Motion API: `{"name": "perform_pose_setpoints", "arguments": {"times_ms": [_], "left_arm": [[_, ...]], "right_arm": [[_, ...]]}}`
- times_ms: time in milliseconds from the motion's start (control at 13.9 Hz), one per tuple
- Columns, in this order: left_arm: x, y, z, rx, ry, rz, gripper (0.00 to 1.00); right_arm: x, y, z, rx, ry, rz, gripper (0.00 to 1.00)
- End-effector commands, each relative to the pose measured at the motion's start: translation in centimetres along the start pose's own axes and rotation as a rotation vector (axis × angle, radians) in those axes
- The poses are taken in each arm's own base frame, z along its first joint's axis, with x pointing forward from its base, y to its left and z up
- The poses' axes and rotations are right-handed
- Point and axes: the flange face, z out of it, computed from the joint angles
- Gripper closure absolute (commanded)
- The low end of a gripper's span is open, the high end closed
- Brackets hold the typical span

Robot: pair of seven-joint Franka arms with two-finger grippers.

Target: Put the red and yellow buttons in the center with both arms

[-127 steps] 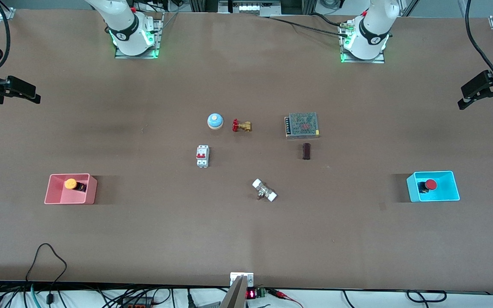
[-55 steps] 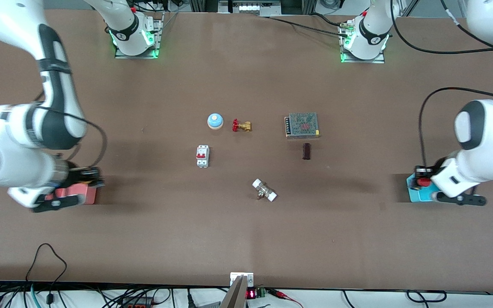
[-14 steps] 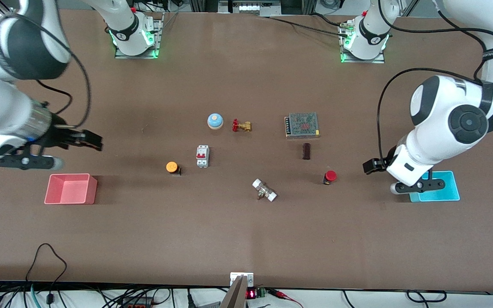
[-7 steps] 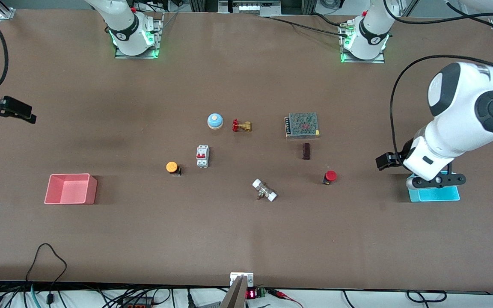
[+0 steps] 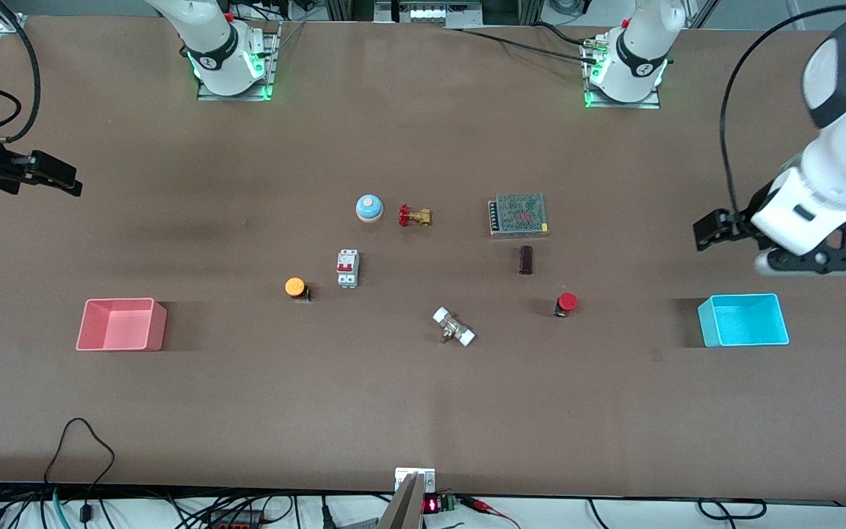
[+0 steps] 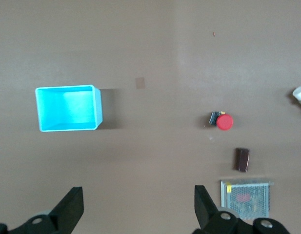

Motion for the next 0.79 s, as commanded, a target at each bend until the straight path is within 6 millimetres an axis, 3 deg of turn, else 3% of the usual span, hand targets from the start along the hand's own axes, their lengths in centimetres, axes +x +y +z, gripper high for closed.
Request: {"name": "perform_pose_setpoints", "arguments": {"times_ms": [0, 216, 719], "left_arm": [[-2.6, -3.4, -3.5, -0.019, 0.012, 0.057, 0.0], [-4.4, -4.8, -5.7, -0.026, 0.023, 0.07, 0.0], [-6.2, -5.2, -8.2, -0.032, 0.048, 0.058, 0.0]], "right_arm": [[-1.8, 0.1, -1.7, -0.005, 0.042, -0.001, 0.0], [-1.9, 0.0, -2.0, -0.005, 0.036, -0.007, 0.0], [-2.8, 0.1, -2.7, -0.001, 0.027, -0.007, 0.0]]}}
